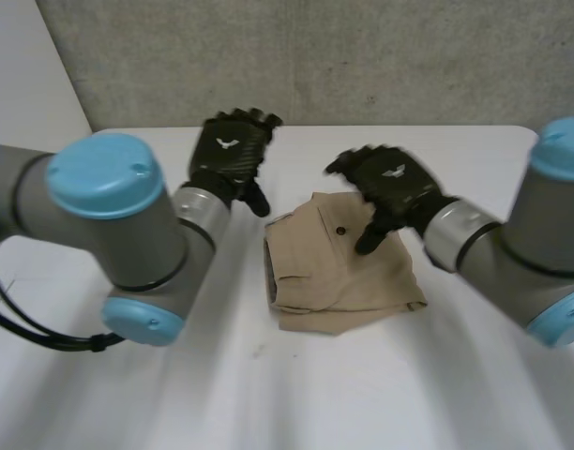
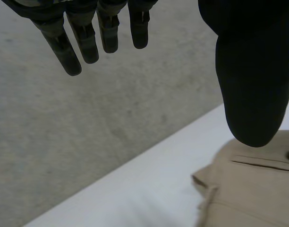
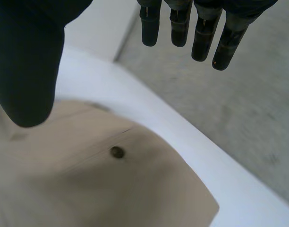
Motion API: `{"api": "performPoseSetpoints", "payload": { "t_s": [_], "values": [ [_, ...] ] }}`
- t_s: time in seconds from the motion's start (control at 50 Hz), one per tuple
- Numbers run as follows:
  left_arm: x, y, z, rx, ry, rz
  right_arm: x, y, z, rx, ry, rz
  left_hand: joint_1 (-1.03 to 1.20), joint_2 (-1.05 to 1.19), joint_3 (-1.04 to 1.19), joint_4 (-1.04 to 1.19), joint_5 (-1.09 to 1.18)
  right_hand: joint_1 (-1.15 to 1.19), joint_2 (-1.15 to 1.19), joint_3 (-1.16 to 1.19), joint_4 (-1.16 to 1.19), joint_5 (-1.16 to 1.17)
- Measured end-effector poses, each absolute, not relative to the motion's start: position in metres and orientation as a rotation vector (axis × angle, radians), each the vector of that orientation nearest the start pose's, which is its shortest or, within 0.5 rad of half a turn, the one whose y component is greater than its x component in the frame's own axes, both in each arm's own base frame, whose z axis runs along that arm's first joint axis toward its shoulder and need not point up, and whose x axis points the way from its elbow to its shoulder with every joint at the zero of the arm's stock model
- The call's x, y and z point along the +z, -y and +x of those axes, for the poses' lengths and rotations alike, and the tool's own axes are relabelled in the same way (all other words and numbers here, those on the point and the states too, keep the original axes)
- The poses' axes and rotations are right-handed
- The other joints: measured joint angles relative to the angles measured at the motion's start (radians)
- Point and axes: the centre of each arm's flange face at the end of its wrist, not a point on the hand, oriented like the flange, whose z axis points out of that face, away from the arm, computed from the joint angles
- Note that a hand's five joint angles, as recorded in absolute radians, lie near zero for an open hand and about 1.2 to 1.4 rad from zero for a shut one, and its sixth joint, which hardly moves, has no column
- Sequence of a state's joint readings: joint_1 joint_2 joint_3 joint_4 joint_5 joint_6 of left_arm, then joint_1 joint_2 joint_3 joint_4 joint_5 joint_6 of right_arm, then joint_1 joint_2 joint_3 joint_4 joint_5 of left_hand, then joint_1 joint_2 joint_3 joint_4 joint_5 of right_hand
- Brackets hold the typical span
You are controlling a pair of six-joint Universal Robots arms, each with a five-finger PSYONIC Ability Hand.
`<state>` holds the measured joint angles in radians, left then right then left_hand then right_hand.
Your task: Fold the shorts.
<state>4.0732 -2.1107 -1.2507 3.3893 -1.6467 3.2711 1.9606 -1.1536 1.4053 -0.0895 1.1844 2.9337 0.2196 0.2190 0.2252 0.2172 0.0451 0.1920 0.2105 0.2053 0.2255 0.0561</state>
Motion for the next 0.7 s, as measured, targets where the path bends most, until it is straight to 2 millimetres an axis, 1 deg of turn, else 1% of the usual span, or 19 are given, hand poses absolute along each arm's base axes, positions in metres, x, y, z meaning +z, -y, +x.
{"api": "performPoseSetpoints", "payload": {
  "t_s": [0.02, 0.04, 0.06, 0.08, 0.1, 0.14, 0.2, 0.22, 0.26, 0.3, 0.4, 0.46, 0.56, 0.64, 0.68, 0.7],
  "values": [
    [0.229, 0.268, -0.359, -2.433, -2.309, 0.844, 0.225, 0.289, 0.291, -1.715, -1.909, -0.876, 0.000, 0.000, 0.000, 0.000, 0.000, 0.000, 0.000, 0.000, 0.000, 0.000],
    [0.229, 0.268, -0.359, -2.433, -2.309, 0.844, 0.225, 0.289, 0.291, -1.715, -1.909, -0.876, 0.000, 0.000, 0.000, 0.000, 0.000, 0.000, 0.000, 0.000, 0.000, 0.000],
    [0.220, 0.264, -0.370, -2.394, -2.350, 0.892, 0.227, 0.297, 0.282, -1.694, -1.936, -0.775, 0.000, 0.000, 0.000, 0.000, 0.000, 0.000, 0.000, 0.000, 0.000, 0.000],
    [0.220, 0.264, -0.370, -2.394, -2.350, 0.892, 0.227, 0.297, 0.282, -1.694, -1.936, -0.775, 0.000, 0.000, 0.000, 0.000, 0.000, 0.000, 0.000, 0.000, 0.000, 0.000],
    [0.211, 0.260, -0.379, -2.344, -2.394, 0.938, 0.226, 0.304, 0.274, -1.678, -1.964, -0.705, 0.000, 0.000, 0.000, 0.000, 0.000, 0.000, 0.000, 0.000, 0.000, 0.000],
    [0.198, 0.255, -0.387, -2.276, -2.445, 0.986, 0.219, 0.310, 0.268, -1.660, -2.003, -0.691, 0.000, 0.000, 0.000, 0.000, 0.000, 0.000, 0.000, 0.000, 0.000, 0.000],
    [0.182, 0.252, -0.394, -2.186, -2.503, 1.031, 0.208, 0.315, 0.266, -1.640, -2.050, -0.729, 0.000, 0.000, 0.000, 0.000, 0.000, 0.000, 0.000, 0.000, 0.000, 0.000],
    [0.173, 0.250, -0.396, -2.130, -2.534, 1.049, 0.200, 0.316, 0.266, -1.627, -2.077, -0.769, 0.000, 0.000, 0.000, 0.000, 0.000, 0.000, 0.000, 0.000, 0.000, 0.000],
    [0.166, 0.249, -0.397, -2.088, -2.556, 1.057, 0.194, 0.317, 0.267, -1.615, -2.096, -0.805, 0.000, 0.000, 0.000, 0.000, 0.000, 0.000, 0.000, 0.000, 0.000, 0.000],
    [0.152, 0.249, -0.397, -2.002, -2.598, 1.056, 0.179, 0.318, 0.268, -1.589, -2.134, -0.890, 0.000, 0.000, 0.000, 0.000, 0.000, 0.000, 0.000, 0.000, 0.000, 0.000],
    [0.134, 0.251, -0.392, -1.900, -2.639, 1.020, 0.157, 0.321, 0.271, -1.559, -2.186, -0.990, 0.000, 0.000, 0.000, 0.000, 0.000, 0.000, 0.000, 0.000, 0.000, 0.000],
    [0.127, 0.253, -0.388, -1.856, -2.652, 1.003, 0.149, 0.325, 0.270, -1.561, -2.219, -1.004, 0.000, 0.000, 0.000, 0.000, 0.000, 0.000, 0.000, 0.000, 0.000, 0.000],
    [0.120, 0.253, -0.383, -1.809, -2.665, 0.994, 0.146, 0.330, 0.269, -1.583, -2.257, -1.002, -0.003, 0.000, 0.000, 0.000, 0.000, 0.000, 0.000, 0.000, 0.000, 0.000],
    [0.124, 0.253, -0.380, -1.807, -2.665, 0.988, 0.154, 0.331, 0.266, -1.621, -2.259, -1.001, -0.008, 0.000, 0.000, 0.000, 0.000, 0.000, 0.000, 0.000, 0.000, 0.000],
    [0.134, 0.253, -0.380, -1.836, -2.655, 0.980, 0.167, 0.330, 0.264, -1.658, -2.243, -0.999, -0.008, 0.000, 0.000, 0.000, 0.000, 0.000, 0.000, 0.000, 0.000, 0.000],
    [0.143, 0.253, -0.379, -1.865, -2.645, 0.971, 0.175, 0.329, 0.263, -1.685, -2.231, -0.995, -0.008, 0.000, 0.000, 0.000, 0.000, 0.000, 0.000, 0.000, 0.000, 0.000]
  ]
}}
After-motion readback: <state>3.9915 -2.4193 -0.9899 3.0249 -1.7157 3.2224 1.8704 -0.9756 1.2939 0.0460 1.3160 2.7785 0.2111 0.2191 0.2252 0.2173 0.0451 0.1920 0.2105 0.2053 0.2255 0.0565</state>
